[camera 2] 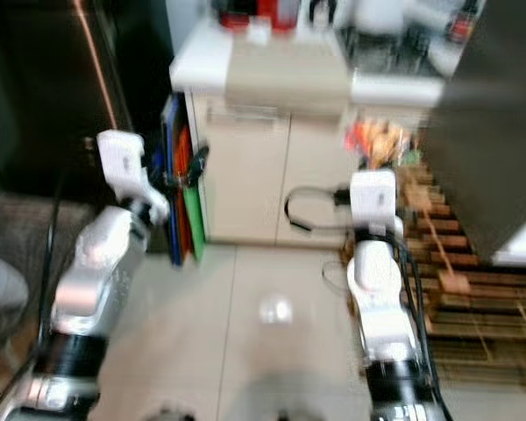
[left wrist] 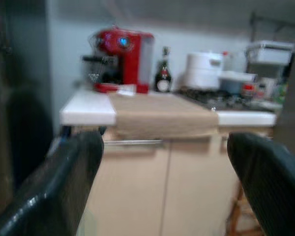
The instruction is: Restocking fridge
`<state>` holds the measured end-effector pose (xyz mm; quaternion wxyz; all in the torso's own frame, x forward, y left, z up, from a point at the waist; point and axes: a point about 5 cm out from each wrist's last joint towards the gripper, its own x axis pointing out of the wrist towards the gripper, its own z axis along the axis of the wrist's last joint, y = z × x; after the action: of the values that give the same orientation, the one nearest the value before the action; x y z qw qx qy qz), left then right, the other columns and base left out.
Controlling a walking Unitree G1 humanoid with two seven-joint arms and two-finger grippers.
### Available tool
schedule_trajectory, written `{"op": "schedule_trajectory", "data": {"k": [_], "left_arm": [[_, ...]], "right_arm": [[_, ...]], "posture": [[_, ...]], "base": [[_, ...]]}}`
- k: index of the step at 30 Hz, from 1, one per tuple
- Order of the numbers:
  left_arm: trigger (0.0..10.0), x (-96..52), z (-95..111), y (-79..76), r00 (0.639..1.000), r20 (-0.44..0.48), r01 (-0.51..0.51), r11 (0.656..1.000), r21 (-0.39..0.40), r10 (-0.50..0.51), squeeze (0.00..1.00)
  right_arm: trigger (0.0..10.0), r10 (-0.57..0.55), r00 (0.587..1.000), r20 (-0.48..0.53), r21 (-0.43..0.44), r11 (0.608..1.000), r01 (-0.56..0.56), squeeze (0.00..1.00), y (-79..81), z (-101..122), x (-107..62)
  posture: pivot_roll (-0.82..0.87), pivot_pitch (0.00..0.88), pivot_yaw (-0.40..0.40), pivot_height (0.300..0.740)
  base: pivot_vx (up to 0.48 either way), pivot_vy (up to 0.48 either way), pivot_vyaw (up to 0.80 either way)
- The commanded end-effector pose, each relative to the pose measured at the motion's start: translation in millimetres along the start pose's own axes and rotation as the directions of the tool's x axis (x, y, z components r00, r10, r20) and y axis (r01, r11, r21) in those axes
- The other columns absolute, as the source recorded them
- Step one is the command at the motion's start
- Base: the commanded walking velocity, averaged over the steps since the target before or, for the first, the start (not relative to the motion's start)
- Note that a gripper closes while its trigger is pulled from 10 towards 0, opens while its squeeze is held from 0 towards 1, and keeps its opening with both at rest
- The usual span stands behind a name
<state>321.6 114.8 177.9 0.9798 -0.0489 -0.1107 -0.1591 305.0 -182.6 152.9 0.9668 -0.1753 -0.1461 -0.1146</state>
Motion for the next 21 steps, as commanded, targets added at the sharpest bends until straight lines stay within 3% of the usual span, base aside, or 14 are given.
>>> {"op": "schedule_trajectory", "data": {"k": [1,21], "left_arm": [[10.0,0.7,2.8,-1.1,1.0,0.011,0.02,1.0,0.009,-0.02,0.0],[10.0,0.5,1.5,-5.8,0.999,0.013,0.042,0.999,0.028,-0.043,0.0]], "right_arm": [[0.0,0.0,1.0,0.014,0.008,1.0,0.0,0.0,0.2,4.0,1.6],[0.0,0.005,1.0,-0.016,0.011,1.0,-0.005,0.0,0.3,0.2,2.2]], "posture": [[-0.04,0.0,0.02,0.74],[-0.05,0.0,0.026,0.74]], "base": [[0.0,-0.262,0.0],[0.0,-0.474,0.0]]}}
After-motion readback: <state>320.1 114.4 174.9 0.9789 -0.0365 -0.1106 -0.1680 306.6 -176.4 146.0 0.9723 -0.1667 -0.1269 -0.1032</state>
